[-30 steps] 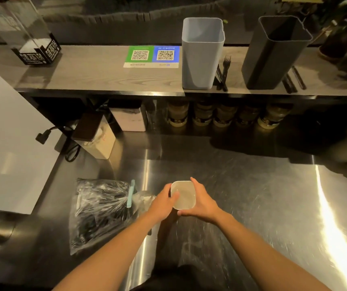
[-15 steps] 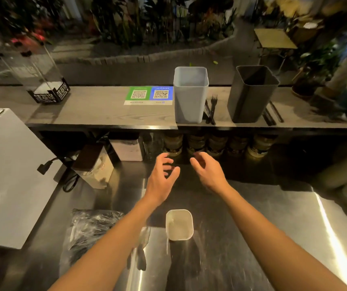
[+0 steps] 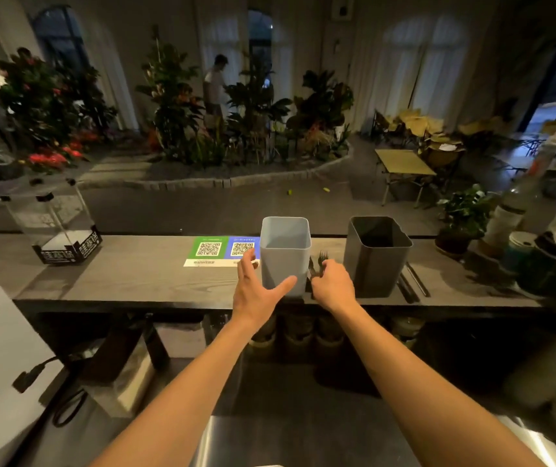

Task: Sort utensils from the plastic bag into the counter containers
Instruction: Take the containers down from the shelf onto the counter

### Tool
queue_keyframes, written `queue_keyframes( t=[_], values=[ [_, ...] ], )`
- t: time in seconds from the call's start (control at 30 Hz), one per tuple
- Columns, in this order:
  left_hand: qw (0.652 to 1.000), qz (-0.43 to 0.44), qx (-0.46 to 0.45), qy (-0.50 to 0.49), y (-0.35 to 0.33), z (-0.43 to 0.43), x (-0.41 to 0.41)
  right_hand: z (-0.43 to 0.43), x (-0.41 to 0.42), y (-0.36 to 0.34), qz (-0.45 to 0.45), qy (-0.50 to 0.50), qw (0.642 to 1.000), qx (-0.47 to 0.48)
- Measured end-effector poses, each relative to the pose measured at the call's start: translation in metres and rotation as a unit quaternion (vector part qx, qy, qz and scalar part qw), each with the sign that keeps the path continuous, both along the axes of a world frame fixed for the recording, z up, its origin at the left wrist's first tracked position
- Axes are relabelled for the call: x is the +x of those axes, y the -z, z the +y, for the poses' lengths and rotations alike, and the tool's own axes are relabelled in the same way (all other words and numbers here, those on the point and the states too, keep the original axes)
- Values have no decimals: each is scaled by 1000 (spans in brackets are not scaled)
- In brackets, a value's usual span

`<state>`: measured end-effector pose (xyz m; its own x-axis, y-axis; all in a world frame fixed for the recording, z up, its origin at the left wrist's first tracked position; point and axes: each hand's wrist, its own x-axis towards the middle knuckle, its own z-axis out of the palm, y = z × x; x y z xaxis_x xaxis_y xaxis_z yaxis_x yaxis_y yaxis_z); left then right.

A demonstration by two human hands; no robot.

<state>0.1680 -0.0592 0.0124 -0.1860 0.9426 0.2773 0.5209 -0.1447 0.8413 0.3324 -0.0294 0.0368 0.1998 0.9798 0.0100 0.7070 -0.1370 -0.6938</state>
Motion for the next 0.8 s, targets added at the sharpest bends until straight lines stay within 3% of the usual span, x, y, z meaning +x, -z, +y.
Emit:
queue_keyframes(
  t=[0.17, 0.37, 0.8],
  values=[
    [999, -13, -23, -21, 10, 20, 15, 25, 5, 26, -126, -33, 990, -50],
    [997, -61, -40, -33, 28, 47, 20, 46, 10, 42, -192, 1, 980, -45],
    [996, -70, -38, -46, 33, 43, 22, 48, 4, 31, -194, -33, 974, -115]
  ],
)
